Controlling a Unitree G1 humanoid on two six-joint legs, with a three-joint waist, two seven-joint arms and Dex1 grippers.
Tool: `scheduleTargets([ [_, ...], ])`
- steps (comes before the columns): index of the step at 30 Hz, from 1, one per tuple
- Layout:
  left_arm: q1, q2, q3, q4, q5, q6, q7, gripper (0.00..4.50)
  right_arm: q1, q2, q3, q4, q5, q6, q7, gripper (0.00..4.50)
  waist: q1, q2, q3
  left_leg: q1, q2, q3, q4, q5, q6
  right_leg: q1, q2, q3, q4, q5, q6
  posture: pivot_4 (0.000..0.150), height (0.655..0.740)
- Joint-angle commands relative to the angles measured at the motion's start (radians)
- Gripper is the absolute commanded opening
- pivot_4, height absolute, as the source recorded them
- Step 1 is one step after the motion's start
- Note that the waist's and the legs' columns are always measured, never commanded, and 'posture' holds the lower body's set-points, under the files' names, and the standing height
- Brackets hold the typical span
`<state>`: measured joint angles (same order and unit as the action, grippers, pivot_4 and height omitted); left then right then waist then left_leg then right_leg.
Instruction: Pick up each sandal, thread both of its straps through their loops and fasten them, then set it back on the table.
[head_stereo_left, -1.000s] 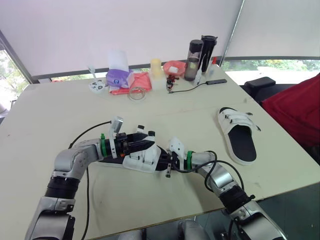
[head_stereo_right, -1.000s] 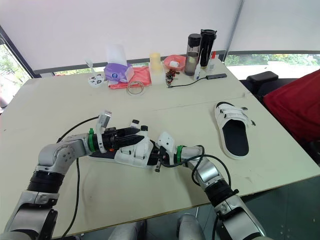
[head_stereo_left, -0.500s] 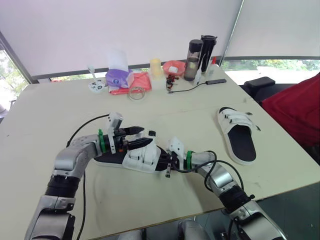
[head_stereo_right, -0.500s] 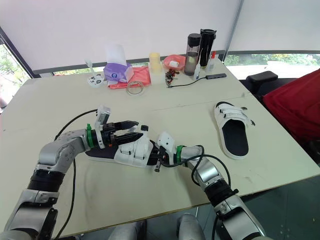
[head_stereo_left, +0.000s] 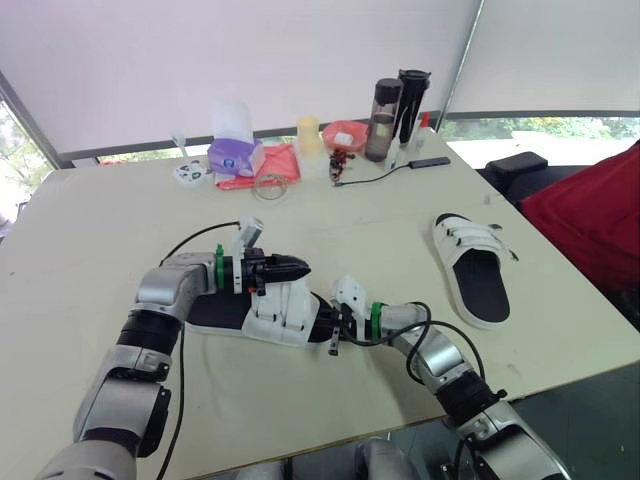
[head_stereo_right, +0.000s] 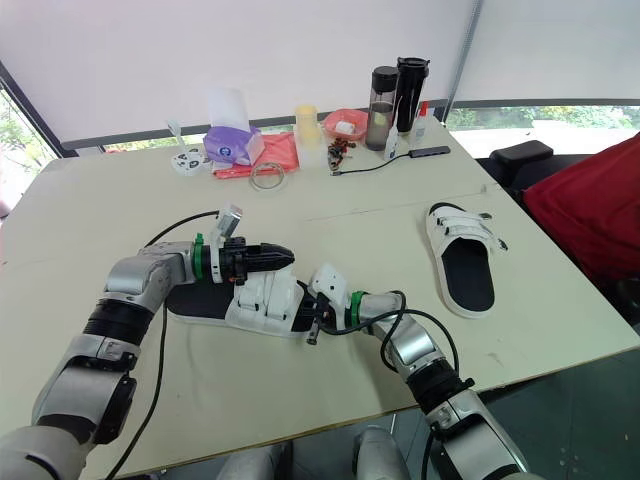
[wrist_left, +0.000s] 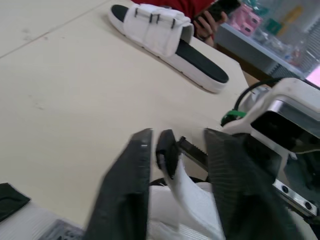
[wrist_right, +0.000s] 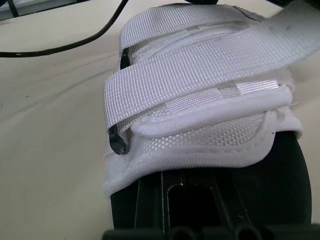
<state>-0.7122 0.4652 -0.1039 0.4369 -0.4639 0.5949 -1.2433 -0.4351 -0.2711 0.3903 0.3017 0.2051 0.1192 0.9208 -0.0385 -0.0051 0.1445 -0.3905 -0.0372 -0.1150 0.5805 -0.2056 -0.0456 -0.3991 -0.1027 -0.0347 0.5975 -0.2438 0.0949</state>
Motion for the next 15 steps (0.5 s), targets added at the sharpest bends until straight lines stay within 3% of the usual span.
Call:
scheduleTargets([
  [1,-0.019,-0.002,0.003,-0.005,0.006,-0.006,-0.027,0.07,0.062,-0.030,0.013,0.163,-0.104,0.071,-0.076,0.00,0.000,0.000,0.000,0.000,0.000,0.000,0.000,0.000,0.000,0.000,0.000,0.000,0.000,0.000,0.000,0.150,0.7400],
  [10,-0.074,-0.034,0.124,-0.074,-0.119,0.072,-0.020,0.07,0.063,-0.032,0.014,0.166,-0.109,0.067,-0.072,0.00,0.000,-0.001,0.002,-0.001,0.000,-0.001,0.000,0.000,0.000,0.000,0.000,0.000,0.000,0.000,0.000,0.150,0.7400],
  [15,-0.086,-0.056,0.133,-0.030,-0.092,0.054,0.028,0.07,0.058,-0.032,0.014,0.175,-0.113,0.064,-0.069,0.00,0.003,-0.002,0.004,-0.001,0.000,-0.001,0.000,0.000,0.000,0.001,0.000,0.000,0.000,0.000,0.000,0.150,0.7400],
])
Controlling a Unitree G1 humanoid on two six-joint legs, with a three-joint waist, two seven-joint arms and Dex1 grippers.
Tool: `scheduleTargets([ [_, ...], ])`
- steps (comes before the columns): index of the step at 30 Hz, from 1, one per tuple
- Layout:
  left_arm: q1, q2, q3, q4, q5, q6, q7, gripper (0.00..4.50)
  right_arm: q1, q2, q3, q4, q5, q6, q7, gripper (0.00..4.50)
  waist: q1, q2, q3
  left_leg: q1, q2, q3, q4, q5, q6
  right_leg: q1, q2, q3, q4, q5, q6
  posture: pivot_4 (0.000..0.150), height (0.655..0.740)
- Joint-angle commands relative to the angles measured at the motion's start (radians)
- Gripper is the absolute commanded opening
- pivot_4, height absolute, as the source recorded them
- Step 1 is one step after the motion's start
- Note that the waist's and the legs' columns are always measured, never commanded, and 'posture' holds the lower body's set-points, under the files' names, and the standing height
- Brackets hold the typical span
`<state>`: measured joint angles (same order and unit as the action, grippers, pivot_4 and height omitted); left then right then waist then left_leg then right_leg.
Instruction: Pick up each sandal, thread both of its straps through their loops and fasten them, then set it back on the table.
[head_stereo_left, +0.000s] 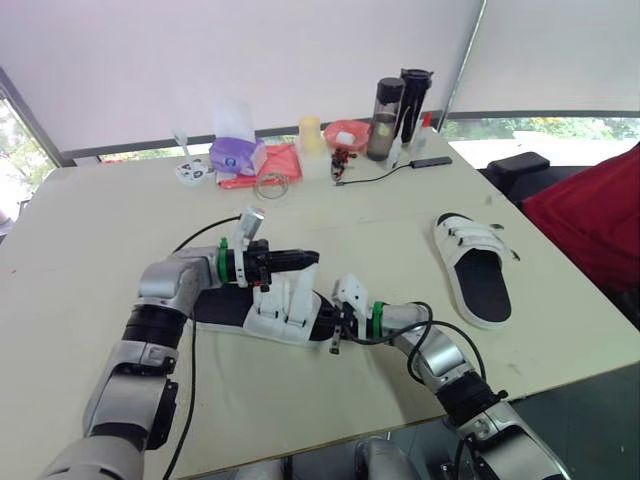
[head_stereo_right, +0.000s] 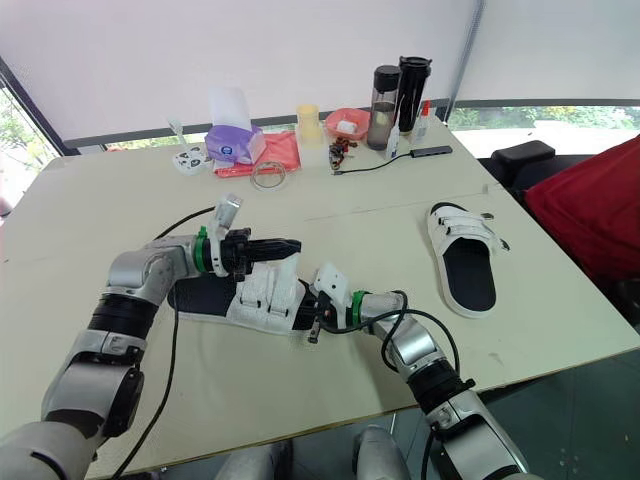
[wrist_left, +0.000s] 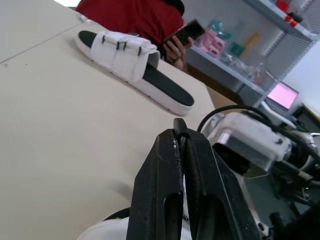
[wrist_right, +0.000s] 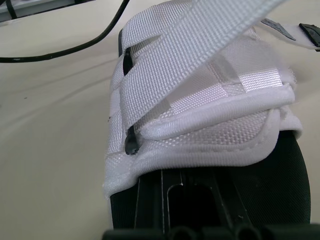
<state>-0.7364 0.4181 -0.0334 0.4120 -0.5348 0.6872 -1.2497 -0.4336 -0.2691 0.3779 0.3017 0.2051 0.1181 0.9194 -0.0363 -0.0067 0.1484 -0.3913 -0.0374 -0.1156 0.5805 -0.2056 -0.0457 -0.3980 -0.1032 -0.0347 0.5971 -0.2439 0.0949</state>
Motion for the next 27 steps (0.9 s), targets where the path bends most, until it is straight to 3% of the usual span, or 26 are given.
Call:
scheduleTargets([
  [1,-0.065,-0.013,0.060,0.018,-0.006,-0.048,0.048,0.07,0.056,-0.033,0.026,0.176,-0.113,0.064,-0.067,0.00,0.002,0.000,0.000,0.000,0.000,0.000,0.000,0.000,0.000,0.000,0.000,0.000,0.000,0.000,0.000,0.150,0.7400],
  [8,-0.125,-0.028,0.076,0.210,0.055,-0.126,0.109,0.07,0.061,-0.029,0.028,0.171,-0.117,0.064,-0.068,0.00,0.010,-0.001,0.001,0.000,-0.001,0.000,0.000,0.000,0.000,0.000,0.000,0.000,0.000,0.000,0.000,0.150,0.7400],
  [17,-0.153,-0.027,-0.052,0.416,0.255,-0.321,0.074,0.07,0.064,-0.024,0.024,0.167,-0.121,0.064,-0.076,0.00,0.020,0.000,-0.001,0.001,0.000,0.001,0.000,0.000,0.000,-0.002,0.000,-0.003,-0.002,0.000,0.000,0.150,0.7400],
  [27,-0.149,-0.013,-0.198,0.475,0.438,-0.477,0.056,0.07,0.063,-0.017,0.019,0.170,-0.120,0.064,-0.080,0.00,0.017,0.003,-0.016,0.002,0.001,0.000,0.001,0.000,0.000,0.003,-0.001,-0.007,-0.005,0.000,0.000,0.150,0.7400],
])
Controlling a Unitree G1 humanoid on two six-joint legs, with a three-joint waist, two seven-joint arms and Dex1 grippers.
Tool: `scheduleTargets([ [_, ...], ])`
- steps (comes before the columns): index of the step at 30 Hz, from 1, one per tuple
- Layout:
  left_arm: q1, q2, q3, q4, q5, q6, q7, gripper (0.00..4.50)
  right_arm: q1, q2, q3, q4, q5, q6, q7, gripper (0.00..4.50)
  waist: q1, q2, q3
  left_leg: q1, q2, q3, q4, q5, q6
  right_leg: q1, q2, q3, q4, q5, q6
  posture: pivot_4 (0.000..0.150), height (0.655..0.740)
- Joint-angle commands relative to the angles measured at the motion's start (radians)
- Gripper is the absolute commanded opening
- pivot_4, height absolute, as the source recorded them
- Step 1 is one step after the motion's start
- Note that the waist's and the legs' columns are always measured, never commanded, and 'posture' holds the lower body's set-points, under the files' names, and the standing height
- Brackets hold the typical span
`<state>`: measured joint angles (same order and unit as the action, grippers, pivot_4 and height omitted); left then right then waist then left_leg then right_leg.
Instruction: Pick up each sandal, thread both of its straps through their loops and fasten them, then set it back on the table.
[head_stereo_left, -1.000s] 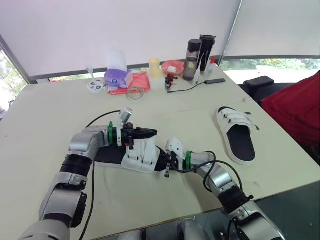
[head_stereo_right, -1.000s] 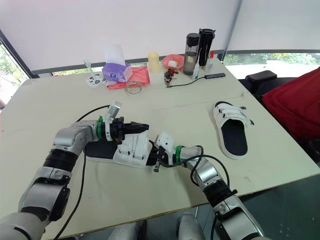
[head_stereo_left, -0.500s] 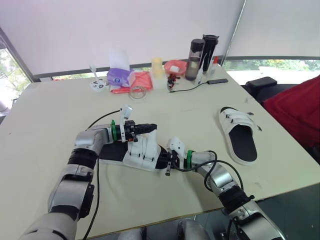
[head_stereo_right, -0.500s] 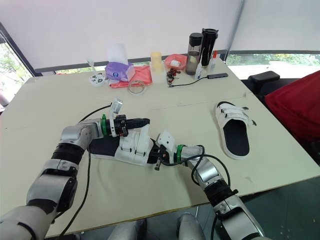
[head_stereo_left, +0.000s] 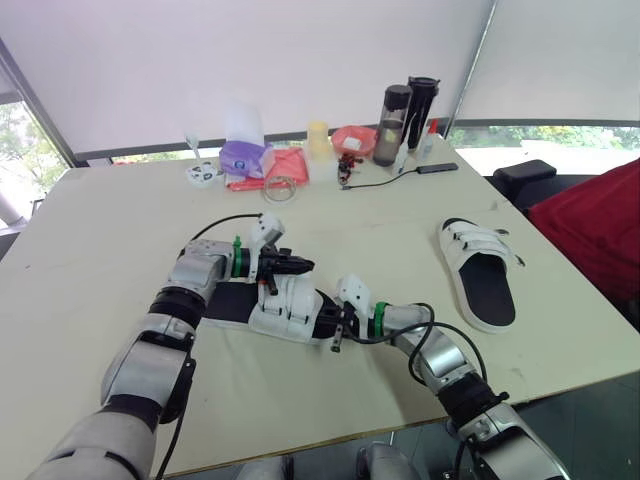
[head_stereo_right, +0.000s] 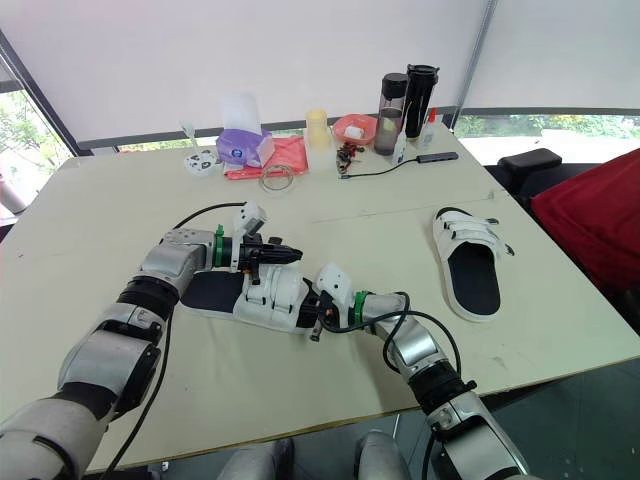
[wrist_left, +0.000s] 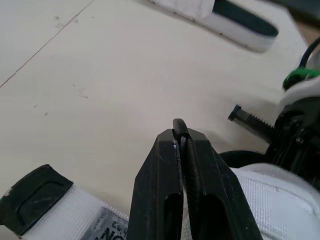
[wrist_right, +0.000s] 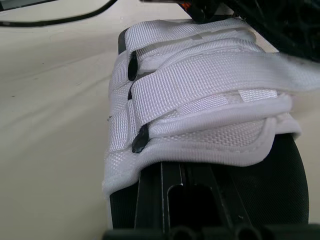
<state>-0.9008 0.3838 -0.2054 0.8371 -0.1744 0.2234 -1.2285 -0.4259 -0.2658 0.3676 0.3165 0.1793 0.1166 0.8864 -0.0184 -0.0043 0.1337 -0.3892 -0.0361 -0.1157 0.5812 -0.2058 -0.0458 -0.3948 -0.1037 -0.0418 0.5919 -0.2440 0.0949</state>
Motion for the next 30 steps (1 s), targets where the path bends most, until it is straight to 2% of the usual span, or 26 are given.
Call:
scheduleTargets([
  [1,0.013,0.019,-0.024,0.052,0.078,-0.013,0.036,0.34,0.053,-0.019,0.029,0.158,-0.095,0.065,-0.047,0.00,-0.001,0.002,-0.002,0.000,0.000,0.000,0.000,0.000,0.000,0.000,0.000,-0.001,-0.001,0.000,0.000,0.150,0.7400],
  [4,0.010,0.016,-0.023,0.056,0.087,-0.012,0.039,1.33,0.049,-0.017,0.028,0.164,-0.095,0.062,-0.048,0.00,-0.003,0.004,-0.003,-0.001,0.001,-0.002,0.000,0.000,0.000,0.002,0.000,-0.005,-0.005,0.000,0.000,0.150,0.7400],
  [10,0.011,0.021,-0.009,0.047,0.117,-0.059,0.079,4.40,0.044,-0.016,0.028,0.168,-0.094,0.062,-0.046,0.00,-0.010,0.004,-0.002,-0.001,0.002,-0.005,0.000,0.000,0.000,0.003,0.000,-0.008,-0.006,0.000,0.000,0.150,0.7400],
  [15,0.008,0.035,0.057,-0.025,0.084,-0.061,0.134,4.46,0.052,-0.026,0.029,0.153,-0.092,0.065,-0.039,0.00,-0.016,0.003,-0.001,-0.001,0.002,-0.005,-0.001,0.000,0.000,0.002,-0.001,-0.008,-0.003,0.000,0.000,0.150,0.7400],
  [18,0.033,0.034,0.171,-0.174,-0.052,0.049,0.117,4.46,0.049,-0.029,0.023,0.155,-0.091,0.055,-0.043,0.00,-0.019,0.001,0.003,-0.001,0.000,-0.004,-0.001,0.000,0.000,0.001,-0.005,-0.008,0.003,0.000,0.000,0.150,0.7400],
  [22,0.161,0.065,0.270,-0.447,-0.199,0.262,0.131,4.46,0.050,-0.037,-0.001,0.106,-0.074,0.040,-0.043,0.00,-0.024,0.003,0.006,-0.002,0.000,-0.004,-0.001,0.000,0.000,0.001,-0.010,-0.011,0.004,0.000,0.000,0.150,0.7400],
  [25,0.247,0.088,0.305,-0.576,-0.253,0.355,0.163,4.46,0.058,-0.044,-0.019,0.055,-0.060,0.043,-0.045,0.00,-0.022,0.006,0.010,-0.001,-0.001,-0.003,-0.001,0.000,0.000,0.001,-0.011,-0.011,0.005,0.000,0.000,0.150,0.7400],
  [30,0.451,0.119,0.426,-0.821,-0.367,0.485,0.271,4.46,0.113,-0.092,-0.066,-0.179,-0.032,0.102,-0.056,0.00,0.004,0.005,0.024,-0.006,-0.003,-0.003,-0.001,0.000,0.000,-0.003,-0.012,-0.011,0.007,0.001,0.002,0.150,0.7400],
])
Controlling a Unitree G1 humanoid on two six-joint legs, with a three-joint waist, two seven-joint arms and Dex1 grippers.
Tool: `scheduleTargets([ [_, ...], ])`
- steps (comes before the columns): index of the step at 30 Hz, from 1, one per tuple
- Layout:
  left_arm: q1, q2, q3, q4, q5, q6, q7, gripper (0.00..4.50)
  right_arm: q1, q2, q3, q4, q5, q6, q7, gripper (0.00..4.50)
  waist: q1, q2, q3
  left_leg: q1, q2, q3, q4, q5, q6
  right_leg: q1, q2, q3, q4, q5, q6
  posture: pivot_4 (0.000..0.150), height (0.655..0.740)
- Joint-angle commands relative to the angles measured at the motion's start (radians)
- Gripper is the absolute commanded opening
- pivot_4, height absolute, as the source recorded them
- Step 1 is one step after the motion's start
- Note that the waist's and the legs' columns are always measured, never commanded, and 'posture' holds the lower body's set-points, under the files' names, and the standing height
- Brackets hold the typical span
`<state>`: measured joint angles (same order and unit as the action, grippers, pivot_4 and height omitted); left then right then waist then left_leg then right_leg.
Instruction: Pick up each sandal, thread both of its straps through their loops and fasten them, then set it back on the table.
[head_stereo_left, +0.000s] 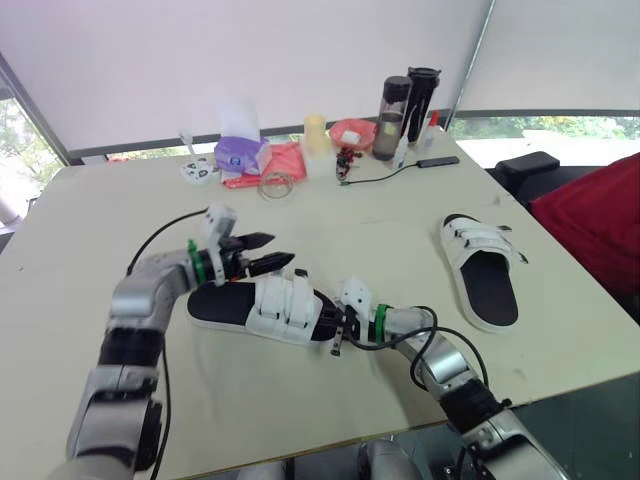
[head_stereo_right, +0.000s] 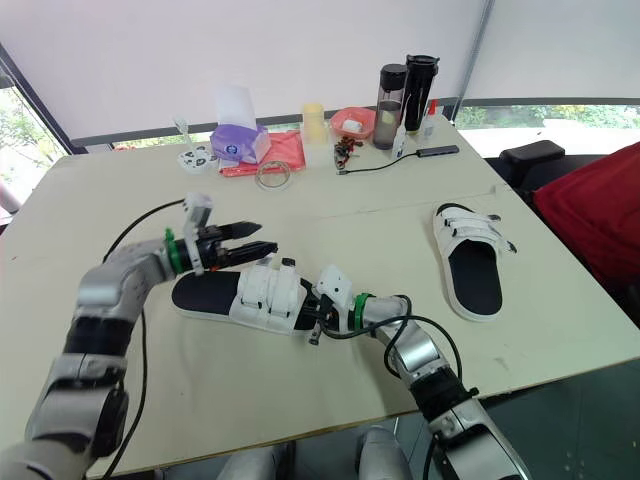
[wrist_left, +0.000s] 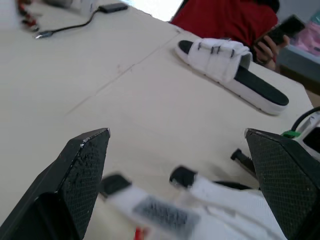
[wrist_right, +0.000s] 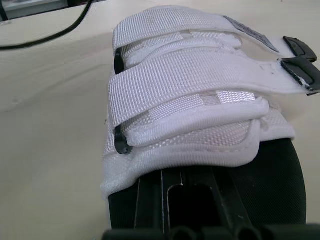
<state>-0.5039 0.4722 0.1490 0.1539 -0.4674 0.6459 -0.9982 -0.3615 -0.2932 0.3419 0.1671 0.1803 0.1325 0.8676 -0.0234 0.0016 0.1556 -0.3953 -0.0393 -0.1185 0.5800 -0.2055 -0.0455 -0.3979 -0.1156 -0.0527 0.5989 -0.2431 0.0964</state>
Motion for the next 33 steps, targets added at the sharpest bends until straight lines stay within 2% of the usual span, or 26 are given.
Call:
scheduleTargets([
  [1,0.091,0.043,0.077,-0.178,-0.091,0.092,0.047,4.46,0.059,-0.079,-0.042,-0.071,-0.031,0.097,-0.035,0.00,0.017,-0.002,0.003,-0.004,-0.002,0.001,0.000,0.001,0.002,-0.004,-0.002,0.000,0.001,0.002,0.004,0.150,0.7400],
  [3,0.162,0.072,0.092,-0.240,-0.125,0.141,0.051,4.46,0.079,-0.112,-0.049,-0.146,-0.021,0.120,-0.024,0.00,0.033,-0.004,0.008,-0.013,-0.004,0.000,0.001,0.002,0.002,-0.011,-0.002,0.000,0.001,0.005,0.008,0.150,0.7400],
  [7,0.232,0.117,0.130,-0.285,-0.187,0.206,0.063,4.46,0.099,-0.169,-0.065,-0.239,-0.012,0.150,-0.009,0.00,0.046,-0.006,0.016,-0.015,-0.007,0.001,0.001,0.001,-0.001,-0.011,-0.003,0.000,-0.002,0.004,0.010,0.150,0.7400],
  [8,0.253,0.136,0.135,-0.287,-0.200,0.216,0.048,4.49,0.101,-0.183,-0.082,-0.265,-0.001,0.163,-0.009,0.25,0.047,-0.008,0.019,-0.016,-0.007,0.001,0.001,0.001,-0.001,-0.011,-0.003,0.000,-0.003,0.003,0.008,0.150,0.7400],
  [10,0.282,0.160,0.131,-0.288,-0.213,0.221,0.028,4.50,0.108,-0.206,-0.107,-0.307,0.020,0.189,-0.003,0.87,0.042,-0.009,0.023,-0.016,-0.007,0.002,0.001,0.001,-0.001,-0.012,-0.003,0.000,-0.002,0.002,0.008,0.150,0.7400],
  [17,0.292,0.191,0.067,-0.293,-0.229,0.220,-0.019,4.50,0.183,-0.301,-0.168,-0.466,0.066,0.275,0.013,4.44,0.037,-0.011,0.034,-0.017,-0.006,0.003,0.001,0.001,-0.001,-0.013,-0.003,-0.001,-0.002,0.002,0.008,0.150,0.7400],
  [27,0.239,0.192,-0.002,-0.284,-0.314,0.310,-0.072,4.50,0.374,-0.456,-0.361,-0.823,0.220,0.501,-0.012,4.44,0.036,-0.012,0.036,-0.031,-0.007,0.003,0.012,-0.001,-0.001,-0.025,-0.002,-0.001,0.004,0.007,0.010,0.150,0.7400],
  [29,0.214,0.184,-0.023,-0.264,-0.311,0.308,-0.079,4.50,0.395,-0.467,-0.373,-0.861,0.238,0.525,-0.022,4.44,0.037,-0.013,0.036,-0.031,-0.007,0.003,0.014,-0.001,-0.001,-0.025,-0.002,-0.001,0.005,0.005,0.012,0.150,0.7400],
  [33,0.158,0.163,-0.071,-0.196,-0.286,0.284,-0.095,4.50,0.401,-0.475,-0.380,-0.884,0.254,0.548,-0.042,4.44,0.038,-0.013,0.037,-0.031,-0.007,0.004,0.017,-0.001,-0.001,-0.023,-0.002,-0.001,0.006,0.004,0.008,0.150,0.7400],
])
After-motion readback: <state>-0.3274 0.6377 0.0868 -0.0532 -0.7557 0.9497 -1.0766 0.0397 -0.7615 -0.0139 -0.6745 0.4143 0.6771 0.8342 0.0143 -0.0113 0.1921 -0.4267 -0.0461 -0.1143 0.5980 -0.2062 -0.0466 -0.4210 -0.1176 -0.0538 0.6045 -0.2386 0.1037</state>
